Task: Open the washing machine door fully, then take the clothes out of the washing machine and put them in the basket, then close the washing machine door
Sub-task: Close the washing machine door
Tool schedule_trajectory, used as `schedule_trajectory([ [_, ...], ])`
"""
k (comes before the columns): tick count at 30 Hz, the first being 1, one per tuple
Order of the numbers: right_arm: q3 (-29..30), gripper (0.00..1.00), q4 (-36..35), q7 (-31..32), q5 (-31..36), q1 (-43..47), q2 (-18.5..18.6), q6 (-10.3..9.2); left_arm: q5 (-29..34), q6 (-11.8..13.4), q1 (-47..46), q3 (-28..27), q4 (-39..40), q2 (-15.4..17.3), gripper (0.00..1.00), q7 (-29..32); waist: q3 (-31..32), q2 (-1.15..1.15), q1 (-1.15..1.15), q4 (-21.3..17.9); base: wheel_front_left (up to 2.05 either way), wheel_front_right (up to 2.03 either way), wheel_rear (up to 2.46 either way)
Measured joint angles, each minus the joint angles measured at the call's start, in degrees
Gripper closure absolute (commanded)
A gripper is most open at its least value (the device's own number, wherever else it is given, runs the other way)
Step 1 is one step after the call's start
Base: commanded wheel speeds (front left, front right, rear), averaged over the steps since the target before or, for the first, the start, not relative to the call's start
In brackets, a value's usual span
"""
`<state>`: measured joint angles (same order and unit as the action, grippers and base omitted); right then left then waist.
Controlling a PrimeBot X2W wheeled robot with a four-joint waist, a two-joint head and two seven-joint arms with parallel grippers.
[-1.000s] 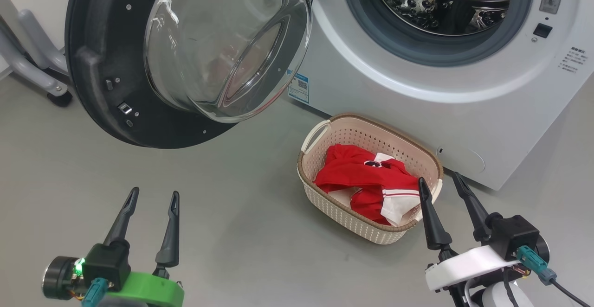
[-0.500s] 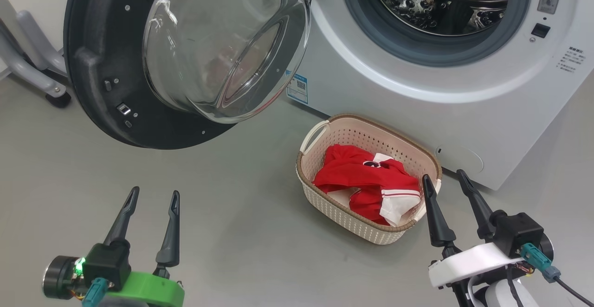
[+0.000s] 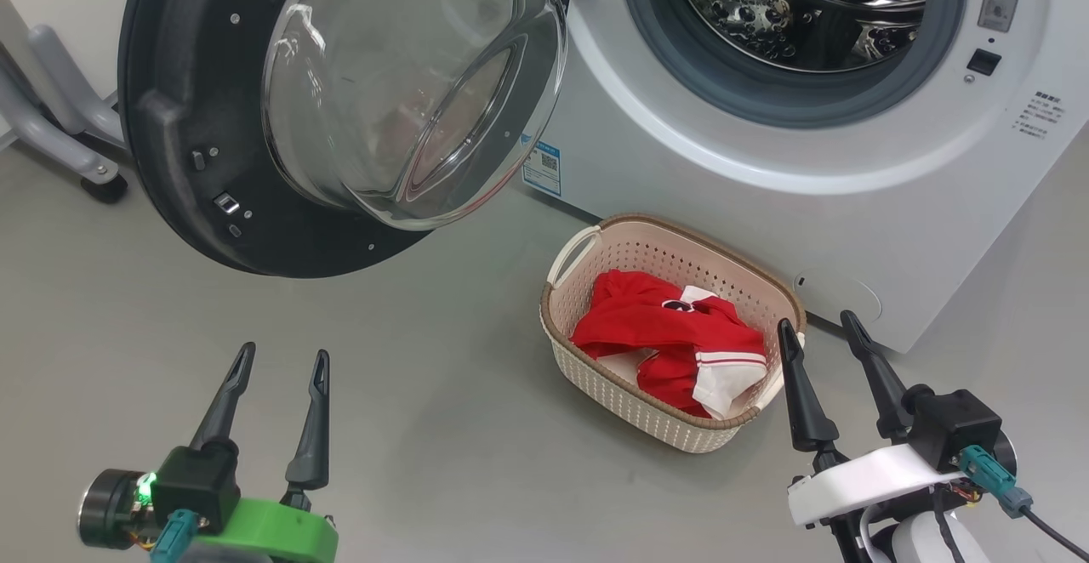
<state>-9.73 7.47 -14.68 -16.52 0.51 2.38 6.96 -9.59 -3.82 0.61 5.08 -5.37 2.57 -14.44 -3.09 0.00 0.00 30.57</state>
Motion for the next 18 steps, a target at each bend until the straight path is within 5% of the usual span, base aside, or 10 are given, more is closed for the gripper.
schedule_trajectory([
  [13,0.0,0.0,-0.01,0.0,-0.18,0.0,0.0,0.01,0.09,0.0,0.0,-0.37,0.02,0.0,0.01,0.0,0.4,0.0,0.0,-0.08,0.0,0.0,0.0],
  [15,0.03,0.0,-0.01,0.0,-0.18,0.0,0.0,0.01,0.09,-0.01,0.0,-0.4,0.02,0.0,0.62,0.0,0.44,0.0,0.0,-0.1,0.0,0.0,0.0],
  [17,0.09,0.0,-0.02,0.0,-0.18,0.01,0.0,0.01,-0.04,-0.01,0.0,-0.38,0.01,0.0,1.0,0.0,0.44,0.0,0.0,-0.11,0.0,0.0,0.0],
  [18,0.11,0.0,-0.02,0.0,-0.18,0.01,0.0,0.01,-0.31,-0.01,0.0,-0.38,0.01,0.0,1.0,0.0,0.43,0.0,0.0,-0.12,0.0,0.0,0.0],
])
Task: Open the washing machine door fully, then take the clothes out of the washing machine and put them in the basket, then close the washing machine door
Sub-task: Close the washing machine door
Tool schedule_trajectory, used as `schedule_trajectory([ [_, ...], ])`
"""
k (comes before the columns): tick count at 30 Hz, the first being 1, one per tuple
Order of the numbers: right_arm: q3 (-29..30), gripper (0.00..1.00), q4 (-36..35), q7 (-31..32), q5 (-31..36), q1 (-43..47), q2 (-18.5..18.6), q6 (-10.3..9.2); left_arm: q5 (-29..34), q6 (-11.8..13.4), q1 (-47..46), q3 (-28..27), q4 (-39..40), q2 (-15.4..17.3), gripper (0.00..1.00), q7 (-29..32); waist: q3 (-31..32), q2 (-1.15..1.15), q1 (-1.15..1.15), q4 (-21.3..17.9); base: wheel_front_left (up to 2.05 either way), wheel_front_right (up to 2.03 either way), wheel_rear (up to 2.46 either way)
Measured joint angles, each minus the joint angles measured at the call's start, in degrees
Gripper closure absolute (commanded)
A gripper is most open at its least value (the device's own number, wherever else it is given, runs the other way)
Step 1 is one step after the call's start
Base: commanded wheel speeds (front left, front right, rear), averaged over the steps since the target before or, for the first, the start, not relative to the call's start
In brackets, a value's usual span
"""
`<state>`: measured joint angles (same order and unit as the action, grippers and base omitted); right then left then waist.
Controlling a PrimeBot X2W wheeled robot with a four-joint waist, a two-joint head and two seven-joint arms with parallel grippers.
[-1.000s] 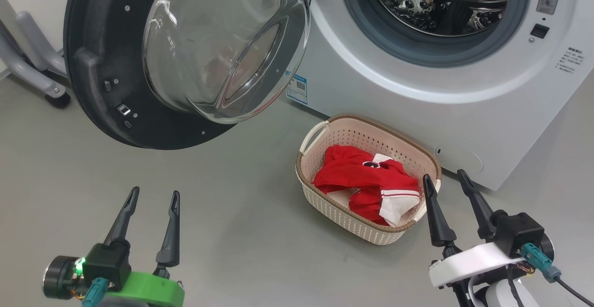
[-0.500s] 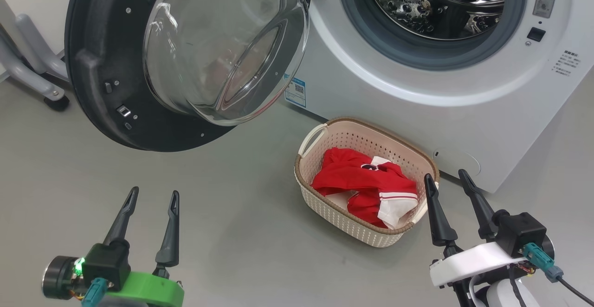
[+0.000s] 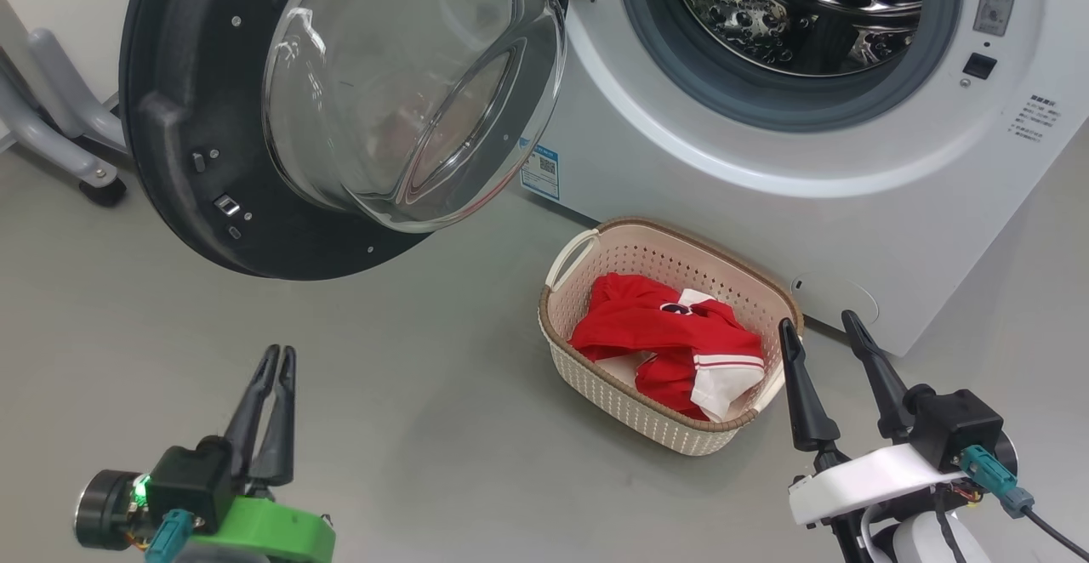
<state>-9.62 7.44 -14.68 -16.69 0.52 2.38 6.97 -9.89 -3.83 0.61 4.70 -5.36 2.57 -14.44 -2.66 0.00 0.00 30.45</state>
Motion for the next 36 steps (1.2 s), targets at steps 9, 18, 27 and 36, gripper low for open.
schedule_trajectory([
  [9,-0.33,0.0,-0.22,0.0,0.0,0.02,0.0,0.0,0.19,0.0,-0.01,-1.89,1.24,0.2,1.0,0.0,-0.53,0.0,0.0,-0.12,0.0,0.0,0.0],
  [18,-1.05,0.0,-0.57,0.0,0.74,-0.03,0.07,0.0,0.64,0.0,-0.9,-6.02,5.67,2.72,1.0,0.0,-2.68,0.0,0.0,-1.18,0.0,0.0,0.0],
  [27,-1.93,0.0,-1.27,0.34,2.58,-1.31,1.9,0.0,-0.29,-0.8,-9.98,-13.08,10.96,10.87,1.0,-0.21,-6.63,0.0,0.0,-2.97,0.0,0.0,0.0],
  [36,-2.78,0.0,-2.43,1.27,3.24,-4.63,3.13,0.01,-7.22,-1.6,-20.63,-23.65,9.93,19.89,1.0,0.42,-11.25,0.0,0.0,-5.09,0.0,0.0,0.0],
])
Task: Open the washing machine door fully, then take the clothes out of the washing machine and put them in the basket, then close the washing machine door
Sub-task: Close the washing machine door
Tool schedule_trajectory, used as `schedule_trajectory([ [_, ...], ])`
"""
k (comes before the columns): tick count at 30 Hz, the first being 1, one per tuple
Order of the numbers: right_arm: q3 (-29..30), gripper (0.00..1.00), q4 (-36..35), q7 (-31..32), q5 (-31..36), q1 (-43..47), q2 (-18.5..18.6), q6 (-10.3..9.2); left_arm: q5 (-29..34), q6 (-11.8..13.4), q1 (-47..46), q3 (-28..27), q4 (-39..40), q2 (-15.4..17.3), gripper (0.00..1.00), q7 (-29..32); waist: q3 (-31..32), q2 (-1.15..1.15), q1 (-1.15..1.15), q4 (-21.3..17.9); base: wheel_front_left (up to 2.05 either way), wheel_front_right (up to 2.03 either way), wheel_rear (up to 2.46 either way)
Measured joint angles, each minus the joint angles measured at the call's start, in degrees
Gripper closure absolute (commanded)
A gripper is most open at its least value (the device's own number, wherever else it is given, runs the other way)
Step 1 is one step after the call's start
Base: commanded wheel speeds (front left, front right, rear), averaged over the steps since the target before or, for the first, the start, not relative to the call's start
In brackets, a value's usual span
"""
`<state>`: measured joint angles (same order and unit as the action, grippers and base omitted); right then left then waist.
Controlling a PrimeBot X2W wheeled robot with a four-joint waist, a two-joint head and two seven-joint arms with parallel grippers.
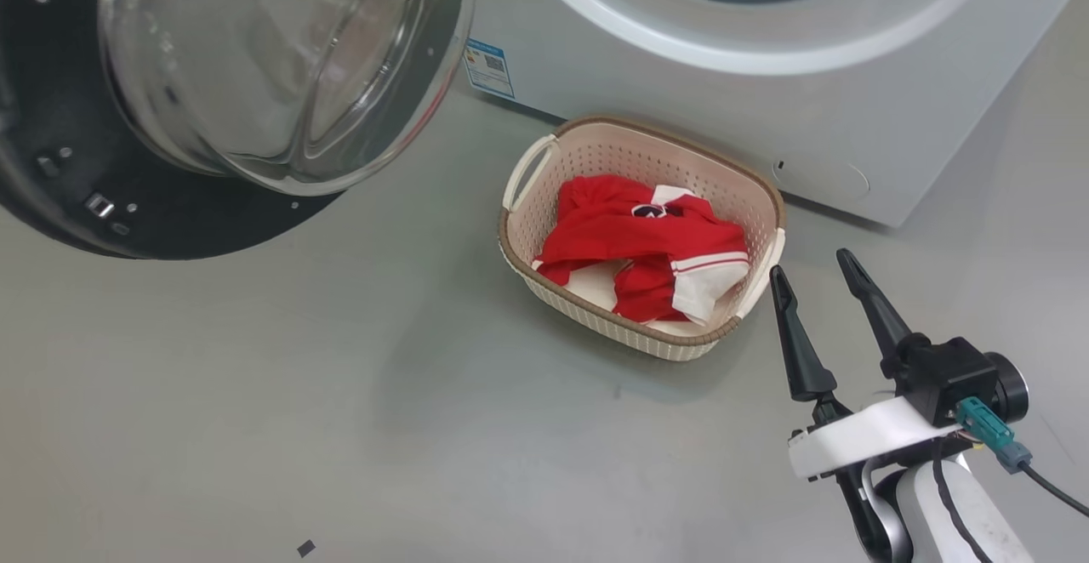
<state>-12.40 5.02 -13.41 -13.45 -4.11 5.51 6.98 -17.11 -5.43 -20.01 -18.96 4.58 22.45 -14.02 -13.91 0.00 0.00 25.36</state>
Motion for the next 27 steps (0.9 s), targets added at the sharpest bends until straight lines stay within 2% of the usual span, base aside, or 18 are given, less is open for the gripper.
schedule_trajectory([
  [8,-0.54,0.0,-0.02,0.0,0.03,-1.91,0.75,0.0,-9.31,-0.41,-7.6,-7.68,-10.67,3.99,1.0,5.93,-2.94,0.0,0.0,-2.98,0.0,0.0,0.0],
  [14,-1.22,0.0,0.38,0.0,0.03,-2.8,0.8,0.0,-20.09,0.45,-13.13,-13.15,-21.57,2.99,1.0,12.48,-4.17,0.0,0.0,-5.24,0.0,0.0,0.0],
  [17,-1.34,0.0,0.78,-0.01,0.03,-2.86,0.85,0.0,-25.66,1.98,-17.4,-16.31,-25.46,1.32,1.0,14.77,-4.48,0.0,0.0,-6.19,0.0,0.0,0.0],
  [22,-1.31,0.0,1.0,-0.01,0.01,-2.97,0.92,0.0,-31.37,5.22,-22.59,-20.47,-32.03,1.29,1.0,19.28,-4.63,0.0,0.0,-7.07,0.0,0.0,0.0],
  [24,-1.32,0.0,1.02,-0.01,0.01,-3.02,0.92,0.0,-33.25,6.95,-24.31,-22.2,-34.5,1.09,1.0,21.02,-4.67,0.0,0.0,-7.18,0.0,0.0,0.0],
  [25,-1.37,0.0,1.04,-0.01,0.0,-3.18,0.9,0.0,-37.18,8.55,-26.63,-25.08,-36.61,0.38,1.0,22.7,-4.71,0.0,0.0,-7.28,0.0,0.0,0.0],
  [27,-1.47,0.0,1.08,-0.01,0.0,-3.54,0.87,0.0,-39.53,9.82,-28.28,-26.03,-38.75,0.04,1.0,24.96,-4.79,0.0,0.0,-7.38,0.0,0.0,0.0],
])
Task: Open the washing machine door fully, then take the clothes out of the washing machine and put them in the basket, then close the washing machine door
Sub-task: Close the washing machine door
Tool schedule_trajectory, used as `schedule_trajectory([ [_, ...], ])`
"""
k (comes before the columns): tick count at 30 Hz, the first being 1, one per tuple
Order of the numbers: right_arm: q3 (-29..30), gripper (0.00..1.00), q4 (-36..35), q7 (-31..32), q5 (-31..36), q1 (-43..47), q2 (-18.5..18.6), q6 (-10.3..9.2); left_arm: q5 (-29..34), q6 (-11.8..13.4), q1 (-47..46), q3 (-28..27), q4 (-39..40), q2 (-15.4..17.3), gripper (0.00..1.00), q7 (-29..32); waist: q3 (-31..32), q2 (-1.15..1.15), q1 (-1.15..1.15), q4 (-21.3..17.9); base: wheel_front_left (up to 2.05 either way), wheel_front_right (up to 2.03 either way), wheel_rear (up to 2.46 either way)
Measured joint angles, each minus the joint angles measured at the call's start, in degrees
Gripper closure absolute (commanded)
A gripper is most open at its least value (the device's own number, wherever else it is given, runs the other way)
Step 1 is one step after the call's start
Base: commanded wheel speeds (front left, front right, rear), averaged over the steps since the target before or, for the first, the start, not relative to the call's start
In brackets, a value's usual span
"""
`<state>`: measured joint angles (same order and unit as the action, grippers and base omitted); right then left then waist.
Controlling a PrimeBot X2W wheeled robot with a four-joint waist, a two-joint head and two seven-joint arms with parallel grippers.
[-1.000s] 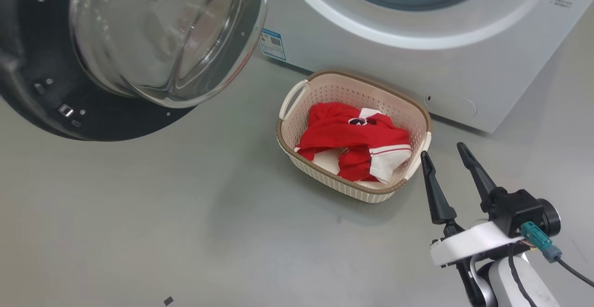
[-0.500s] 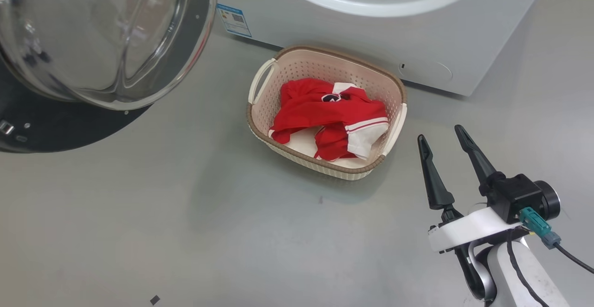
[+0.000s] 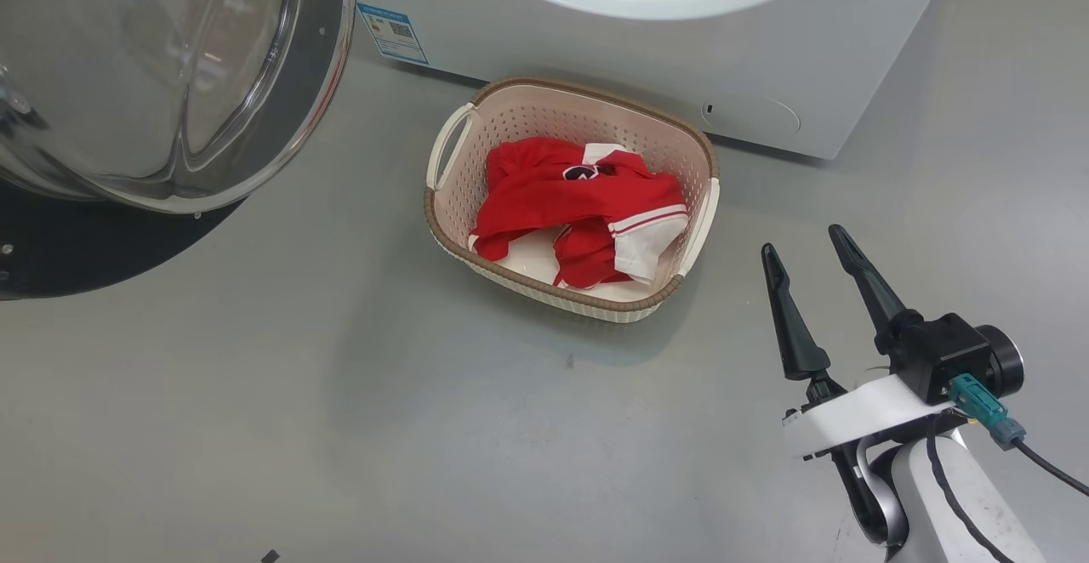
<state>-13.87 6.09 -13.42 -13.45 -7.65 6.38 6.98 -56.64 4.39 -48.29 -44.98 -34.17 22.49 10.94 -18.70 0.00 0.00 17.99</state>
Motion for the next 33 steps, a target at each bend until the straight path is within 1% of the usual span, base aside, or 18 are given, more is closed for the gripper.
schedule_trajectory([
  [4,-0.1,0.0,0.05,0.0,-0.01,-0.19,-0.01,0.0,-1.98,0.68,-0.52,-0.34,-3.01,-0.08,1.0,3.93,-0.22,0.0,0.0,-0.14,0.0,0.0,0.0],
  [12,-0.15,0.0,0.35,-0.08,-0.02,-0.51,-0.01,0.0,-2.4,0.96,-1.03,0.59,-6.93,0.65,1.0,10.21,-0.72,0.0,0.0,-0.3,0.0,0.0,0.0],
  [18,-0.2,0.0,0.57,-0.09,-0.02,-1.44,0.01,0.0,-5.57,1.56,-3.59,-0.52,-10.05,0.29,1.0,13.3,-0.84,0.0,0.0,-0.3,0.0,0.0,0.0],
  [33,-0.37,0.0,1.47,-0.31,-0.14,-1.74,0.0,0.0,-7.17,2.43,-5.86,-1.35,-16.96,-0.46,1.0,19.49,-0.78,0.0,0.0,-0.62,0.0,0.0,0.0],
])
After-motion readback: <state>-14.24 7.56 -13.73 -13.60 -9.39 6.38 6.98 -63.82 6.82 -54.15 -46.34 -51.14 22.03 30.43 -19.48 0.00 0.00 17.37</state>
